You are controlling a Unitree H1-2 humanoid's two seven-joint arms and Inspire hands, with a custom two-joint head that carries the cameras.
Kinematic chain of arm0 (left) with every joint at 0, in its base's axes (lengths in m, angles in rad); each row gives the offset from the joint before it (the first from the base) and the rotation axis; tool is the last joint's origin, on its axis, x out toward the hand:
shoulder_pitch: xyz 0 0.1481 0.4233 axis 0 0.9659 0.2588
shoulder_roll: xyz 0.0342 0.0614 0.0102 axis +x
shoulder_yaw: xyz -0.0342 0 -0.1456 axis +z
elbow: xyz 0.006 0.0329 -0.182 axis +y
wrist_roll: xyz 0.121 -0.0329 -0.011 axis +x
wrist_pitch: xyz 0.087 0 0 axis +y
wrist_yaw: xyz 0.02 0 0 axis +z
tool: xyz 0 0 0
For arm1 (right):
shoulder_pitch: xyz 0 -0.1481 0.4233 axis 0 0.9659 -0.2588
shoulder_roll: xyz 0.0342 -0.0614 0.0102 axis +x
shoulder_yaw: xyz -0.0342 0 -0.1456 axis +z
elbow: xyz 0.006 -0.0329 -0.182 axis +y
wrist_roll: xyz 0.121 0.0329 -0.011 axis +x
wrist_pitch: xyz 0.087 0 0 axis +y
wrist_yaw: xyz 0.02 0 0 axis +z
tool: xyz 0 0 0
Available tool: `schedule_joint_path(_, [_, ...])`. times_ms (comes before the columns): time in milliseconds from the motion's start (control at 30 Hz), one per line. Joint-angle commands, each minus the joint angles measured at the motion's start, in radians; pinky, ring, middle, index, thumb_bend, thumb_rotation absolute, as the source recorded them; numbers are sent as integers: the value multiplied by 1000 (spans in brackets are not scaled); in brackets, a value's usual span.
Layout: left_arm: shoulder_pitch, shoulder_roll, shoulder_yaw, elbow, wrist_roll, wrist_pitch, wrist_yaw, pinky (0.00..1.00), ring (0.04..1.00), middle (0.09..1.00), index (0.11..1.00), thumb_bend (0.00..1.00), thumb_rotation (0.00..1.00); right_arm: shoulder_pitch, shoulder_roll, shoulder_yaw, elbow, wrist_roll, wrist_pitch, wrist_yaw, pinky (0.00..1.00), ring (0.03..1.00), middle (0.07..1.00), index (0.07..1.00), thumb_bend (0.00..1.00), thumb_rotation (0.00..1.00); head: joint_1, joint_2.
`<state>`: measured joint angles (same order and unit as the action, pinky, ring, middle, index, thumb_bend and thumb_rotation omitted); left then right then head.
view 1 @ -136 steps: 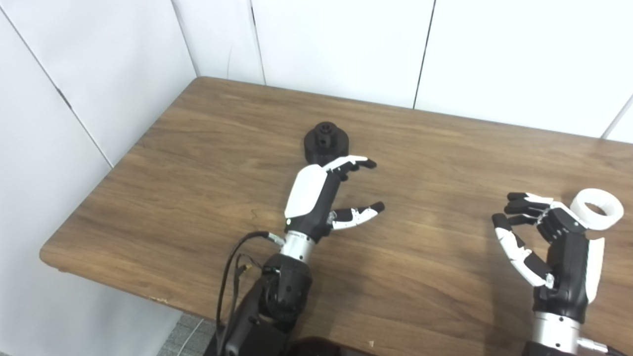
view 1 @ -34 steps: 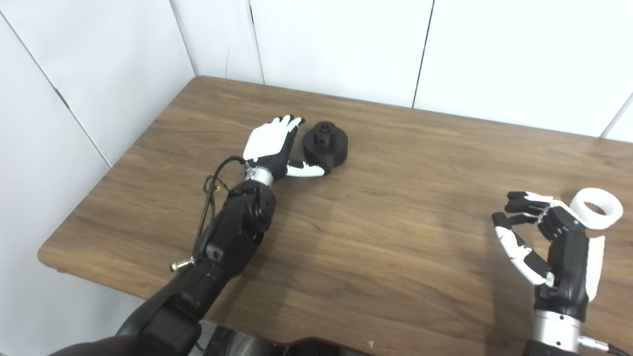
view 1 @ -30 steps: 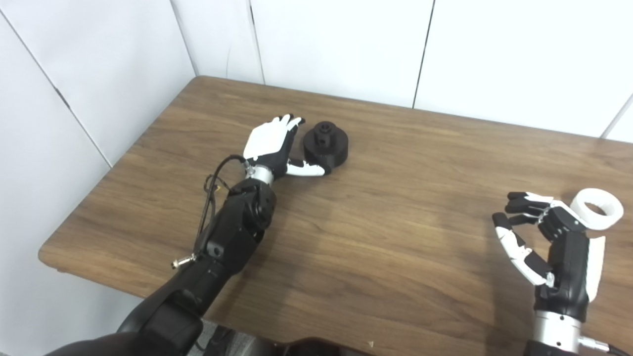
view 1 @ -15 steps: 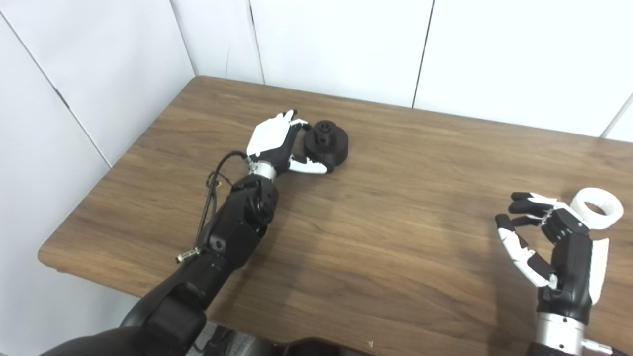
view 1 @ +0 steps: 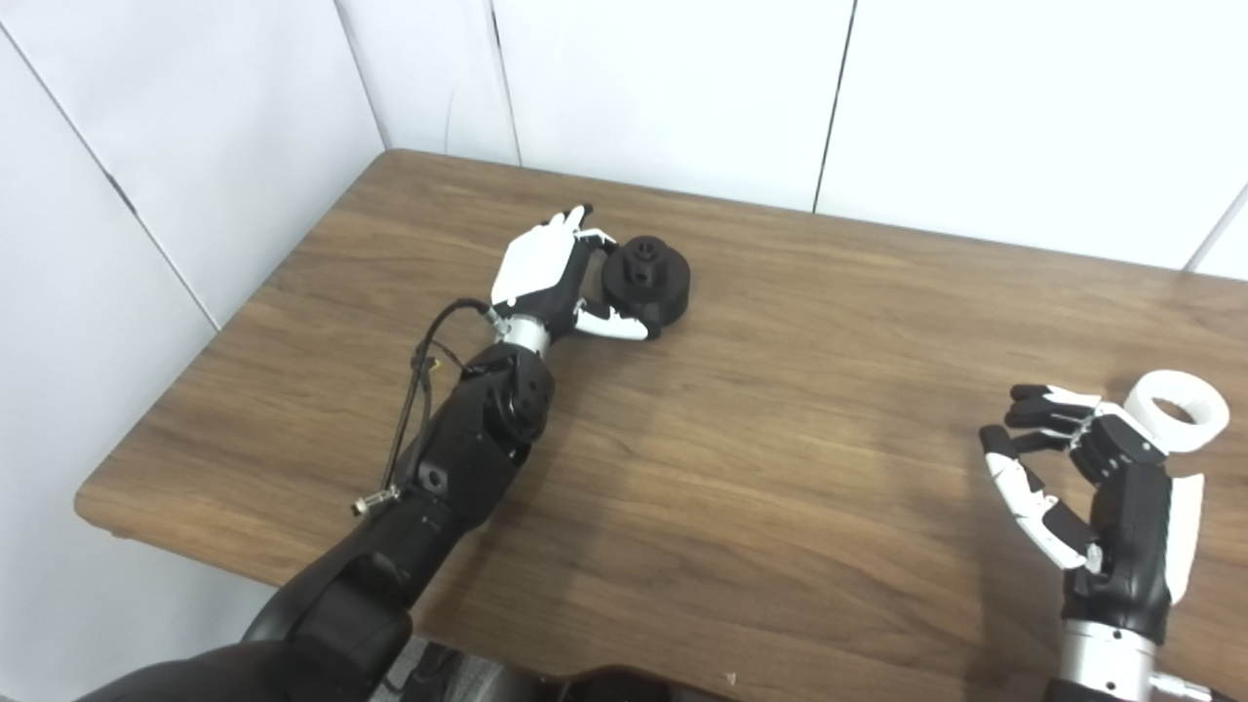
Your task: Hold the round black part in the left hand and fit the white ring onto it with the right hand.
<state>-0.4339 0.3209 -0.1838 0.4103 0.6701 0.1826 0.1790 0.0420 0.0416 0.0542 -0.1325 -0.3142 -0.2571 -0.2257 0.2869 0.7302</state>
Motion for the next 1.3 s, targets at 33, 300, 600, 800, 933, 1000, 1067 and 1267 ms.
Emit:
schedule_joint_path(33, [-21,5,-13,-13,6,2,-1,1000,1000,1000,658,964,317,60,-22,-10,13,0,-8,11,438,551,617,496,499,140,0,2])
schedule_joint_path(300, [5,-11,4,-42,-61,-43,-5,1000,1000,1000,582,913,209,61,-22,-10,12,-1,-6,13,438,550,619,496,499,141,-1,4])
schedule_joint_path(600, [50,-25,-18,-79,-71,-70,1,1000,1000,1000,572,918,219,58,-18,-12,10,-6,2,15,445,557,619,496,500,141,-6,6])
schedule_joint_path(800, [77,-28,-46,-113,-56,-65,-15,1000,1000,1000,577,923,246,57,-14,-10,4,-3,6,18,445,557,620,496,499,142,-7,12])
schedule_joint_path(933, [102,-29,-60,-148,-59,-65,-23,1000,1000,1000,579,922,245,56,-11,-9,5,-1,6,18,451,559,620,497,499,143,-13,15])
schedule_joint_path(1000, [116,-28,-67,-169,-63,-65,-32,1000,1000,1000,578,922,246,56,-9,-9,5,-1,10,17,450,556,618,497,499,144,-16,16])
schedule_joint_path(1067, [132,-28,-74,-194,-66,-63,-43,1000,1000,1000,576,920,246,55,-8,-9,4,-1,10,17,445,552,617,497,499,144,-18,17])
schedule_joint_path(1267, [184,-36,-88,-275,-84,-67,-78,1000,1000,1000,572,922,206,50,-5,-7,5,-3,13,17,448,559,615,496,500,142,-33,24])
